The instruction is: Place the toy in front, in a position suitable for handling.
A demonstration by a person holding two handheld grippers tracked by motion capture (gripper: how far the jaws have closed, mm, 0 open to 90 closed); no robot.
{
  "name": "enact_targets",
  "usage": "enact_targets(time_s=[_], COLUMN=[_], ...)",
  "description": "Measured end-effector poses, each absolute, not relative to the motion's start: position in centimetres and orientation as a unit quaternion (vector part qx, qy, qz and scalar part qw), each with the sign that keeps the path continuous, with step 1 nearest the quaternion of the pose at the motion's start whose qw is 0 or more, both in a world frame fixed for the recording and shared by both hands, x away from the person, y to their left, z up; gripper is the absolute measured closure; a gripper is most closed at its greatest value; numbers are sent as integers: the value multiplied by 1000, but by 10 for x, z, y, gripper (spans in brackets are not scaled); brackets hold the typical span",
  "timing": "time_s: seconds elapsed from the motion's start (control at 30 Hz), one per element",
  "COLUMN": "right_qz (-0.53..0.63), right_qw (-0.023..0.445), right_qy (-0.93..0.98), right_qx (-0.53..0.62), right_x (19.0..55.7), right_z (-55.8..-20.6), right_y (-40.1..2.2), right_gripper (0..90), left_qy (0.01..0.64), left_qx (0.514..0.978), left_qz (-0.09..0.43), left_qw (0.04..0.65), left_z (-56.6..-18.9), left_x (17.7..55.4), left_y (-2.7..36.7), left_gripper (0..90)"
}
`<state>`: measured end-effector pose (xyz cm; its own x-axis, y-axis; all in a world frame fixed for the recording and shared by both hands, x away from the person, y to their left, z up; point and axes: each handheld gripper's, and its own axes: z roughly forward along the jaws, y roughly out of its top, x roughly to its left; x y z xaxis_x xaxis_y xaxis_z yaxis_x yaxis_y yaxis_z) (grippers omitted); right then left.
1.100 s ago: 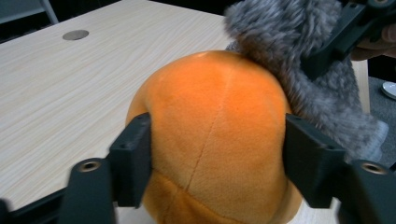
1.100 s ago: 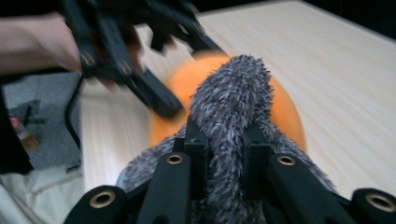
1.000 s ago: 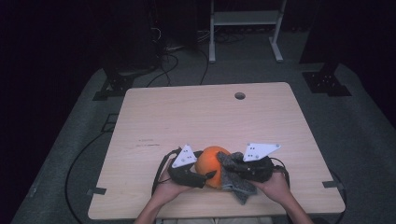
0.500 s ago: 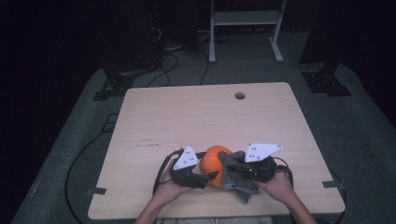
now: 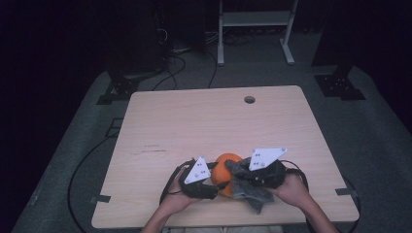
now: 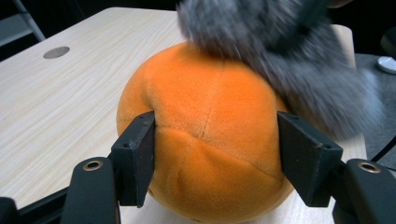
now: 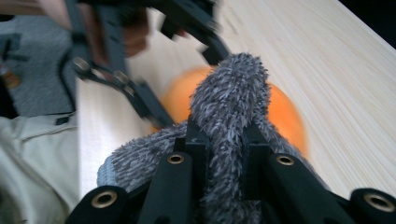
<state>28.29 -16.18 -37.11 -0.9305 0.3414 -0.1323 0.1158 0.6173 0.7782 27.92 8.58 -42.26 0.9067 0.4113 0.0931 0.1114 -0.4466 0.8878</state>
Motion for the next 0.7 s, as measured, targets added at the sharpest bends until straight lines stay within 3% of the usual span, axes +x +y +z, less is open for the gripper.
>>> enact_targets(time_s=[0.07,0.13,0.2,0.3,0.4,0.47,0.57,0.7], right_qz=[430,436,437,446,448,453,459,459], right_qw=[130,121,121,105,92,79,78,75], right_qy=[881,877,877,874,872,868,864,868], right_qx=[150,161,157,159,177,189,191,175], right_x=[288,289,288,287,292,295,294,290], right_z=[-373,-376,-381,-384,-392,-401,-406,-404], right_y=[-169,-169,-166,-168,-176,-180,-175,-164], right_gripper=[770,771,771,771,771,771,771,772], left_qy=[161,188,220,222,225,233,232,210], left_qx=[836,828,805,811,823,820,808,833], left_qz=[135,95,51,63,72,65,77,121], left_qw=[507,520,549,537,517,518,537,498], left_z=[-422,-419,-417,-422,-424,-424,-415,-418], left_x=[281,287,295,295,296,297,296,292], left_y=[86,89,97,100,106,111,107,97], left_gripper=[314,219,188,281,313,298,182,241])
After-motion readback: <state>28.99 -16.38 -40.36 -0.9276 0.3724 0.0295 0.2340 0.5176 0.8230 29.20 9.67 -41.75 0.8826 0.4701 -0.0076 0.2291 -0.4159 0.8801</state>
